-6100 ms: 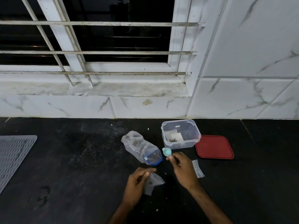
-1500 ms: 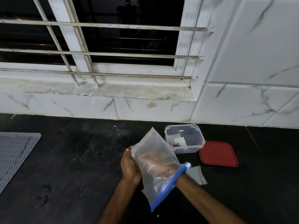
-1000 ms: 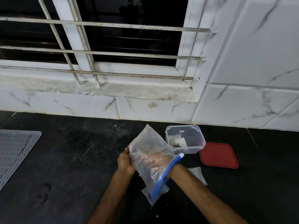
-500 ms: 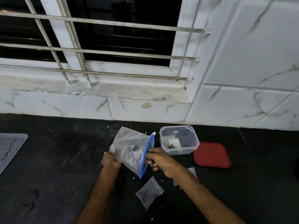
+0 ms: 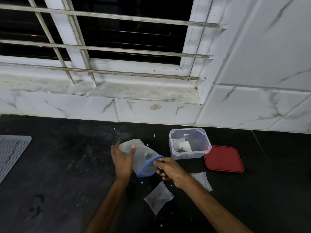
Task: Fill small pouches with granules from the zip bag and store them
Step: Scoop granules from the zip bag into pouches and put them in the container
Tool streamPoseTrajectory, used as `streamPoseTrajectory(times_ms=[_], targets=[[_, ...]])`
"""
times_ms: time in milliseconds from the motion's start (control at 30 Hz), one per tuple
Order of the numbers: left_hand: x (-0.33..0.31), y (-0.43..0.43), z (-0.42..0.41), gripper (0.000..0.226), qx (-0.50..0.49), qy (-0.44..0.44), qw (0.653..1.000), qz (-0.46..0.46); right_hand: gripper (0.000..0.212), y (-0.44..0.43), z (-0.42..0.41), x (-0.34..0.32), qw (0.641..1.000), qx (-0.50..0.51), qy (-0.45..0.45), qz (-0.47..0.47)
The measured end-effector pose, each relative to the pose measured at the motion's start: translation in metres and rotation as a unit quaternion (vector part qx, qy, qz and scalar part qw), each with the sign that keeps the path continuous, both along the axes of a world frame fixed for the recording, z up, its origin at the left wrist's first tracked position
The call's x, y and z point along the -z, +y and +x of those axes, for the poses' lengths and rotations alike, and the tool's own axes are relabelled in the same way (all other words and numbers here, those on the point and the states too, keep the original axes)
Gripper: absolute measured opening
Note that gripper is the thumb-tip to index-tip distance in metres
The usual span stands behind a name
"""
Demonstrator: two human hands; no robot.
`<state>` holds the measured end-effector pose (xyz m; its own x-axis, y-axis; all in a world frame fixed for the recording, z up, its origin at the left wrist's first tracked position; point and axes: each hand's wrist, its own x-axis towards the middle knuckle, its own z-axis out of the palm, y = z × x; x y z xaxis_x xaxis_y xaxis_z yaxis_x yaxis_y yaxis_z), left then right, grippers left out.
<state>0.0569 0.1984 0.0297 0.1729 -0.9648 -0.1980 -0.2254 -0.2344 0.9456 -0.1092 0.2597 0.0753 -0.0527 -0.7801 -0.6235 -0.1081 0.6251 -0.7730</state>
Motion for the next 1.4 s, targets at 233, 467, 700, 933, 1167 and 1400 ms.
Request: streamPoseTrajectory(times_ms=[233,467,700,933,1167,1400], targets=[[-0.001,0.047,-0.015,0.09,0.197,-0.243,0.939,-0.144,0.023,0.014,-0.006,0.006,1.0,-0.011,-0.018,-0.011],[-0.005,0.043,-0.01,0.102,0.243,-0.285,0.918,-0.134,0.023,0.026,-0.008,0.011,0.999,-0.01,-0.036,-0.017],[0.014,0.067,-0.028,0.085,0.209,-0.328,0.912,-0.133,0.021,0.035,-0.014,0.018,0.999,0.025,-0.034,0.001],[0.014,0.05,-0.026,0.06,0.186,-0.26,0.94,-0.117,0.022,0.045,-0.026,0.02,1.0,0.02,-0.015,0.003],[0.011,0.061,-0.026,0.062,0.18,-0.276,0.937,-0.119,0.024,0.061,-0.034,0.017,1.0,0.017,-0.018,-0.013],[0.015,0.097,-0.034,0.026,0.399,-0.327,0.847,-0.129,0.023,0.084,-0.058,0.017,0.999,0.029,-0.003,-0.035]])
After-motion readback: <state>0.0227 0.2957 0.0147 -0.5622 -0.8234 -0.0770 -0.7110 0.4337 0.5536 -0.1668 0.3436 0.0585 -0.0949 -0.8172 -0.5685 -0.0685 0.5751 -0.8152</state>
